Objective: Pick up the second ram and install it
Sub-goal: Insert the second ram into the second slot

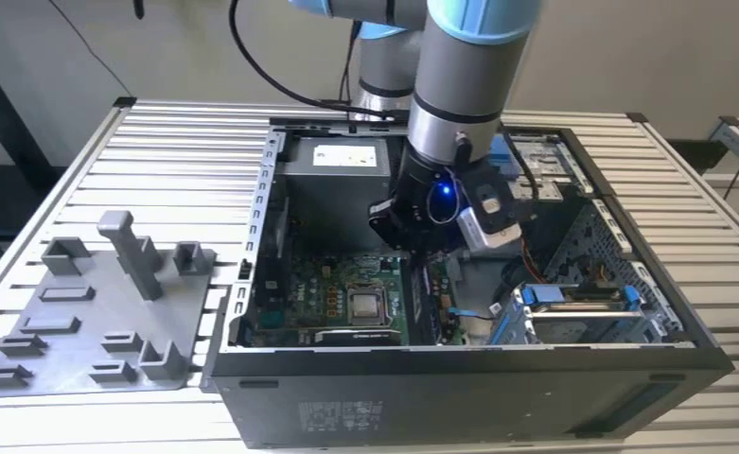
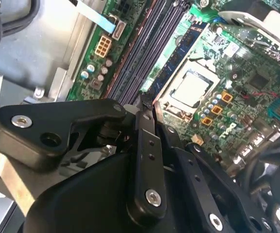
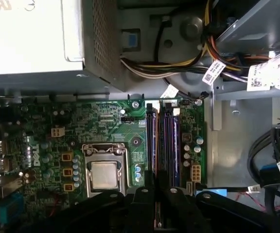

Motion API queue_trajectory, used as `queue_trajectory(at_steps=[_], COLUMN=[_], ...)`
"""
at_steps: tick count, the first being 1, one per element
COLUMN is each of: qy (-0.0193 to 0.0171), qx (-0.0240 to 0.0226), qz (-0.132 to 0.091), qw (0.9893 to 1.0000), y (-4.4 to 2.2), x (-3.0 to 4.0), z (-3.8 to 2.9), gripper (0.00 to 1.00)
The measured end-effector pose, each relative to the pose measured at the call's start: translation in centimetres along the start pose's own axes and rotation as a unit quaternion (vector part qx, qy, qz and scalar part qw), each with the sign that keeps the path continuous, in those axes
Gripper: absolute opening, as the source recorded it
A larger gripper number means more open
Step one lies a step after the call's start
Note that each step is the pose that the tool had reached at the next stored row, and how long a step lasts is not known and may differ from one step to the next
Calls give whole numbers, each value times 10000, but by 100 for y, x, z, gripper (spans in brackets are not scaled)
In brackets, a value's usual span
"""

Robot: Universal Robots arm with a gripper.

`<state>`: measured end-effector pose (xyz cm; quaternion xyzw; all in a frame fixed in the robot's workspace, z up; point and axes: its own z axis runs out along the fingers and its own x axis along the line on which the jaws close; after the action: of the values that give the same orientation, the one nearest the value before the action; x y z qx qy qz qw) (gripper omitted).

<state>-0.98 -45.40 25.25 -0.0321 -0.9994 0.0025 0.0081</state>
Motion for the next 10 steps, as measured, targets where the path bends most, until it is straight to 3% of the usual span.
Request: queue_trajectory(at_steps=[10], qy=[0], qx=[-1], qz=[62], qw=[10000], y=[-4], x=[3], z=[183], gripper=[14])
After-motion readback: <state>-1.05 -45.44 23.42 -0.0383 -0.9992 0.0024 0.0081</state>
